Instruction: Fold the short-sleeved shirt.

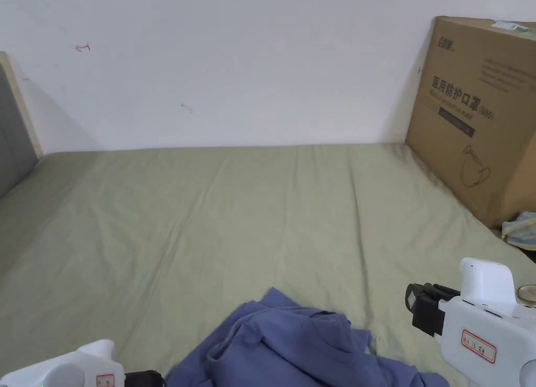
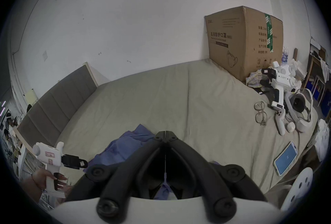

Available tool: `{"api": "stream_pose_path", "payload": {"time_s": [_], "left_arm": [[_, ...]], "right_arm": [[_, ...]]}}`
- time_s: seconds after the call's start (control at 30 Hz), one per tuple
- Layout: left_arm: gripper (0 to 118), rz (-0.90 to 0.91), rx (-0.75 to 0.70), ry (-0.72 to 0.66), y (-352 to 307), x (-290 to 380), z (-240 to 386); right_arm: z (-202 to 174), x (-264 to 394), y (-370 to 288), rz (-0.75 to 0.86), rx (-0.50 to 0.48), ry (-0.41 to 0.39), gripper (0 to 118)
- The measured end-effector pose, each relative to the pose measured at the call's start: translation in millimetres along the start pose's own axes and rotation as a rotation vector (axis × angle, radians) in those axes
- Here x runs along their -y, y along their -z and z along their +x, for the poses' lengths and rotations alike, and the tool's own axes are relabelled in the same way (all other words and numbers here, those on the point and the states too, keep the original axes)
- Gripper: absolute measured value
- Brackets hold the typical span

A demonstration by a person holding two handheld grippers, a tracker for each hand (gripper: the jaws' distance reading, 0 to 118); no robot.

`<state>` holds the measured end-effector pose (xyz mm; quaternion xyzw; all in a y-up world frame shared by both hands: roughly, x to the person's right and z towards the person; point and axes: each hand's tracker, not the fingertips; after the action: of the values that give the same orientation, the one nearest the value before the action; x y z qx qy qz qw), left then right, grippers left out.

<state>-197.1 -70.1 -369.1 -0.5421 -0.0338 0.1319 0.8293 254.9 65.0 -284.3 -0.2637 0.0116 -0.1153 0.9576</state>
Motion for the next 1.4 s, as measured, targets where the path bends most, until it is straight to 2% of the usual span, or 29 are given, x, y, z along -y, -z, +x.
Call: {"api": "stream_pose_path", "payload": {"time_s": [0.13,0.17,0.2,0.23,0.27,0.3,0.37,0.5,0.53,0.6,0.63,0.67,0.7,0.83,0.93,0.97,1.0,1.03,1.07,1.17,1.27,1.3,1.4], "left_arm": [[101,-0.044,-0.039,0.079,31.6,7.7,8.9],[99,-0.047,-0.033,0.093,37.5,10.4,11.5],[93,-0.029,-0.055,0.124,36.1,13.3,15.2],[70,0.006,-0.067,0.153,30.4,18.5,16.7],[41,0.046,-0.055,0.156,24.4,21.2,17.5],[6,0.080,-0.038,0.149,18.4,22.5,16.9],[7,0.101,0.118,0.089,6.0,24.1,7.7],[7,0.227,0.089,0.083,-20.2,29.0,5.5],[7,0.256,0.102,0.073,-28.0,28.8,4.1],[7,0.278,0.105,0.062,-38.6,26.4,3.2],[7,0.284,0.102,0.059,-49.4,25.6,7.0],[7,0.295,0.106,0.058,-54.0,24.0,6.8],[7,0.303,0.113,0.058,-57.6,22.2,6.5],[7,0.291,0.101,0.074,-59.2,15.0,6.4],[7,0.286,0.102,0.078,-56.7,13.3,5.2],[7,0.285,0.097,0.077,-56.0,13.0,5.9],[7,0.282,0.093,0.079,-55.4,12.9,6.5],[7,0.281,0.091,0.081,-55.2,12.4,5.4],[7,0.280,0.090,0.083,-55.4,12.2,5.6],[7,0.284,0.096,0.085,-61.4,10.0,6.5],[7,0.359,0.107,0.118,-79.0,3.8,8.9],[7,0.400,0.106,0.133,-88.3,0.9,8.2],[7,0.440,0.077,0.188,-115.9,-19.1,8.8]], "right_arm": [[8.4,4.0,9.1,-0.029,0.016,0.024,1],[9.8,5.4,11.7,-0.036,0.021,0.027,1],[10.9,6.7,14.2,-0.042,0.026,0.029,1],[12.7,8.5,17.6,-0.052,0.029,0.030,1],[14.6,10.6,21.6,-0.066,0.031,0.033,1],[16.9,12.6,25.5,-0.079,0.032,0.040,1],[24.2,17.5,37.2,-0.119,0.032,0.049,1],[44.9,23.3,77.9,-0.323,-0.003,0.062,1],[49.9,25.5,92.5,-0.400,-0.004,0.050,11],[59.5,33.2,113.8,-0.469,0.020,0.047,64],[66.5,37.4,124.0,-0.496,0.031,0.056,82],[70.5,40.1,132.0,-0.505,0.032,0.072,82],[74.8,41.8,142.0,-0.543,0.064,0.052,82],[83.7,50.0,183.0,-0.651,0.151,-0.083,82],[80.9,61.9,200.3,-0.782,0.105,-0.099,81],[75.1,59.5,197.2,-0.744,0.134,-0.172,76],[71.5,55.8,191.4,-0.730,0.111,-0.196,60],[69.3,52.5,187.1,-0.726,0.066,-0.201,21],[64.8,50.3,182.1,-0.731,0.019,-0.199,8],[52.5,50.7,163.1,-0.753,-0.104,-0.209,8],[36.8,39.8,134.8,-0.667,-0.094,-0.328,8],[34.8,31.5,123.4,-0.624,-0.098,-0.341,8],[35.9,-2.2,91.0,-0.520,-0.126,-0.289,8]]}}
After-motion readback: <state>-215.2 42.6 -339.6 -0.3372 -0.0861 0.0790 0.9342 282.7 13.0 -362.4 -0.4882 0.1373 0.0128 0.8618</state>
